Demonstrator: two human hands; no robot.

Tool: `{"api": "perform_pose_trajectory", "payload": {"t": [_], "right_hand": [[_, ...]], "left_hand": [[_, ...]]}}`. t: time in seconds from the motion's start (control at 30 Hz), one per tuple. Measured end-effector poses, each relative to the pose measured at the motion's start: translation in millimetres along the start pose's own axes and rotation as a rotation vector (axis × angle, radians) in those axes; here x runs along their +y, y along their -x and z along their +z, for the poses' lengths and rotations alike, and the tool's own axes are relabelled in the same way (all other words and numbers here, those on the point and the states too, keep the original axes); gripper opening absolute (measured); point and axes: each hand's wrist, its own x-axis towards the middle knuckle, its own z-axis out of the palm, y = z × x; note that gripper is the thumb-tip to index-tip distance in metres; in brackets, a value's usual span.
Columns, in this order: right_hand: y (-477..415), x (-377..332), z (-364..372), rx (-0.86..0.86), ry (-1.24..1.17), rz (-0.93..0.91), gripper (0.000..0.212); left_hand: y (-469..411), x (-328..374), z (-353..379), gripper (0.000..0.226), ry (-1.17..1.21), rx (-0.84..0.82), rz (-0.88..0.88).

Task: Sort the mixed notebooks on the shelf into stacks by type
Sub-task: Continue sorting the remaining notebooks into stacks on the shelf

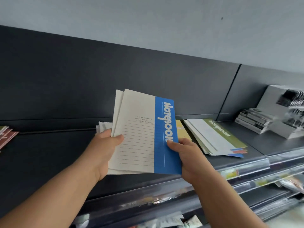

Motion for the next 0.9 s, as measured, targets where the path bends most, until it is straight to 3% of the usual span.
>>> {"api": "perform_pose_trajectory", "payload": {"t": [0.2,0.4,0.6,0.9], "right_hand": [[-17.9,-12.2,-63.0,0.118,0.035,-0.015,0.015],[-42.7,-23.4,-104.7,0.23,-0.009,0.014,0.013],[-74.8,-38.5,-155.9,0.331,-0.088,0.05,0.01],[-140.9,-42.3,-233.3,0.285,-0.057,-0.002,0.01]], "left_hand": [[-6.3,0.9,70.5,0.015,0.06,-0.052,-0.056],[-40.7,11.9,123.0,0.037,0.102,-0.166,-0.183],[-76.4,1.5,179.4,0.03,0.102,-0.238,-0.192],[-108.4,-17.6,261.1,0.021,0.099,-0.128,-0.166]]}}
